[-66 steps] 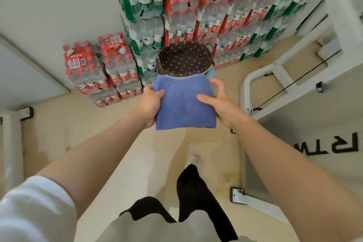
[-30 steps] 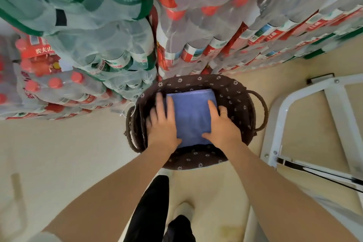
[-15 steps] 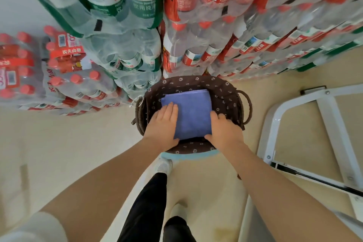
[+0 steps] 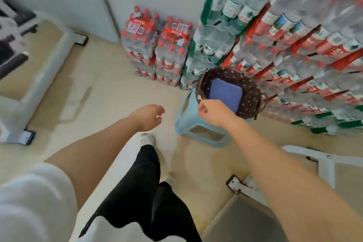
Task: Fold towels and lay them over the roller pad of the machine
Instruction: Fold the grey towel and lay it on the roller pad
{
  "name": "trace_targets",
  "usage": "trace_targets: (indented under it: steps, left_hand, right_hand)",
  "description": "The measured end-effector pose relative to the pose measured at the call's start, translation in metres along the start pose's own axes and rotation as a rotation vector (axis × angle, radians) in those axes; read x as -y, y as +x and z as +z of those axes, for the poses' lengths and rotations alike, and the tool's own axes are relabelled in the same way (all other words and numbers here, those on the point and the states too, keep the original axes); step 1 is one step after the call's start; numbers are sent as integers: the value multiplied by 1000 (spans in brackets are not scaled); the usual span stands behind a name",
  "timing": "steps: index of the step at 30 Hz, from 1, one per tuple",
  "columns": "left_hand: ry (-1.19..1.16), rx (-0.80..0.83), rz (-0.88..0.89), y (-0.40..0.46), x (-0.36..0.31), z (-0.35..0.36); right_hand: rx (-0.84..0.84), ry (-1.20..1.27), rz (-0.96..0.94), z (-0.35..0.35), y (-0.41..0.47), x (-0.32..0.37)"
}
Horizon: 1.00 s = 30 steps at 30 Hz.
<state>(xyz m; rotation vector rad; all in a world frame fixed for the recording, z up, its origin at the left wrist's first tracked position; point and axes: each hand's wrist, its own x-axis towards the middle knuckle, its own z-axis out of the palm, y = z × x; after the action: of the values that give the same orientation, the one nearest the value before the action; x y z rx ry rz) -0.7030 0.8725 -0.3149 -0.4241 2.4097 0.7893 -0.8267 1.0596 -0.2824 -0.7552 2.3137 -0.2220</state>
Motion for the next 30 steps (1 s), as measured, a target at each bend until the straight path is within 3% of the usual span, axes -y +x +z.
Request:
trace_targets:
  steps: [4,11,15,21,25,30]
  left_hand:
    - [-201,-187,-192,-93,68,-16]
    - [-505,-511,-534,-280,208,13]
    - [-590,-571,-650,-387,281,52]
    - [-719,-689,-760,-549,400,118]
    - [-831,-773,-877,-643,459,152]
    - [-899,-860,-935,-708,513,179]
  right_hand:
    - [-4,-191,-175,28,-9,104]
    - [257,-330,-602,115,-41,300]
    - [250,-220,-687,176,-77,415]
    - [429,-278,-830,315,-151,567]
    - [490,-428,-921,392,-196,651]
    - [504,-428,-959,447,-227,727]
